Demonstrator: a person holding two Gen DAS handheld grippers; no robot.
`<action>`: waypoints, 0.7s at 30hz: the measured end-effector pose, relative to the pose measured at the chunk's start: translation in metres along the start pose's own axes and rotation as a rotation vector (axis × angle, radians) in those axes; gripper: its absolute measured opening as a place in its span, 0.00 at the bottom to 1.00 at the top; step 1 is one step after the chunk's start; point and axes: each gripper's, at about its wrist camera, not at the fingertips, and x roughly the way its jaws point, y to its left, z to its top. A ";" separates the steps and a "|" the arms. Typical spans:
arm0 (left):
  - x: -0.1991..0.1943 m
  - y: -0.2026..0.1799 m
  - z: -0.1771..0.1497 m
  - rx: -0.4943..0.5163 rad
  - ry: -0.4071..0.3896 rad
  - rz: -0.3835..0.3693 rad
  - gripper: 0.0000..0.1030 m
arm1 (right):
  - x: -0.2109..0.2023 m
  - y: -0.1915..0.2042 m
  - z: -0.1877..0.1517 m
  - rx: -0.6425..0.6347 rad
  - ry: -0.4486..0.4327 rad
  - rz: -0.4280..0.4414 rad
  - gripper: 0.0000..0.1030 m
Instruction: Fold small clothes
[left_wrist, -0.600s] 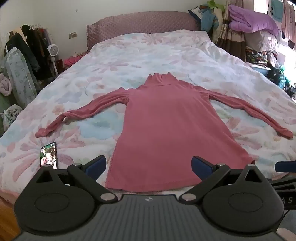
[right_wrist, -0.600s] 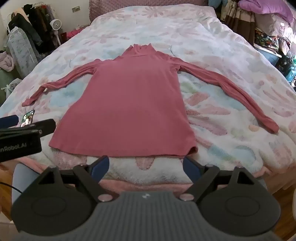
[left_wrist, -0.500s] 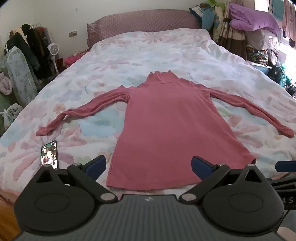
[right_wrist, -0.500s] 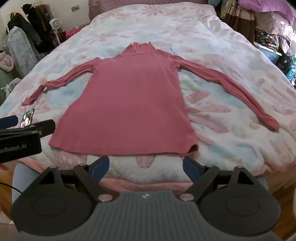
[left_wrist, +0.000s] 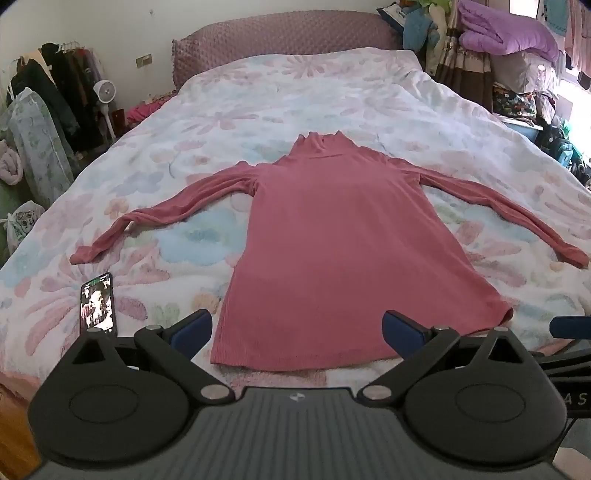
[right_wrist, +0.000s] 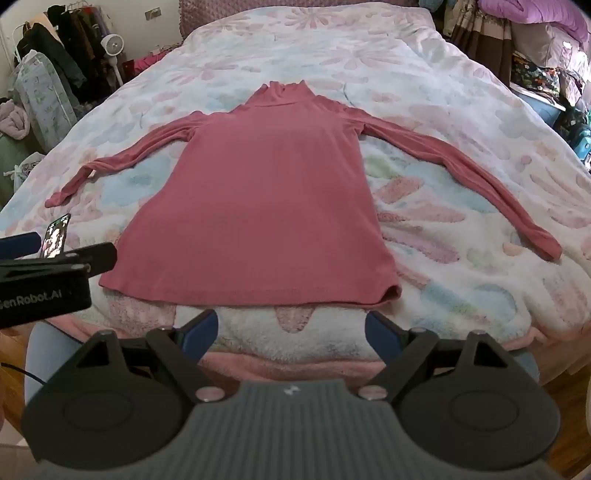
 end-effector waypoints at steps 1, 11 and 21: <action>0.000 0.000 0.000 0.001 0.003 0.001 1.00 | 0.000 0.000 0.000 0.000 0.000 0.000 0.80; 0.006 0.000 -0.004 0.001 0.033 0.002 1.00 | -0.001 0.001 0.000 -0.007 -0.008 -0.008 0.80; 0.008 0.001 -0.006 -0.010 0.039 0.001 1.00 | -0.004 0.004 -0.003 -0.016 -0.023 -0.019 0.80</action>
